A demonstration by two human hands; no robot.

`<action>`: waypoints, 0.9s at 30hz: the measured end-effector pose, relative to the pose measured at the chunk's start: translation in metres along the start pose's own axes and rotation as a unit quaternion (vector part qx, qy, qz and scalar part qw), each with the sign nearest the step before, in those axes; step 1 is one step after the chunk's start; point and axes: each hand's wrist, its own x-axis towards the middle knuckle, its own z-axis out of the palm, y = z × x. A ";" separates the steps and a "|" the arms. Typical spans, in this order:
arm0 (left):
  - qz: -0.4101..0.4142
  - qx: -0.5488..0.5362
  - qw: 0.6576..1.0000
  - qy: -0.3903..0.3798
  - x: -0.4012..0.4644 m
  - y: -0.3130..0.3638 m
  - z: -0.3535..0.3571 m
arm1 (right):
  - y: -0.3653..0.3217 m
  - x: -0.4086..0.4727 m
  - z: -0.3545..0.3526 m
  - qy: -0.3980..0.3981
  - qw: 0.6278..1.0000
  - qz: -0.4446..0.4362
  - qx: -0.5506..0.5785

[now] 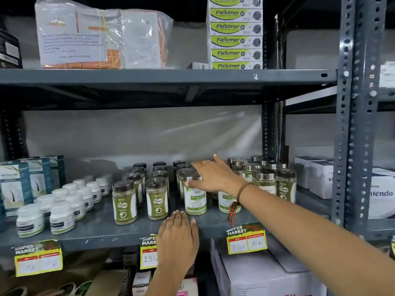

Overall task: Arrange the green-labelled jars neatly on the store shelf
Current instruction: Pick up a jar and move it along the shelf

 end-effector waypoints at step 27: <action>0.017 -0.002 1.000 0.020 -0.007 0.004 -0.011 | 0.086 -0.116 -0.071 0.098 0.954 0.123 0.254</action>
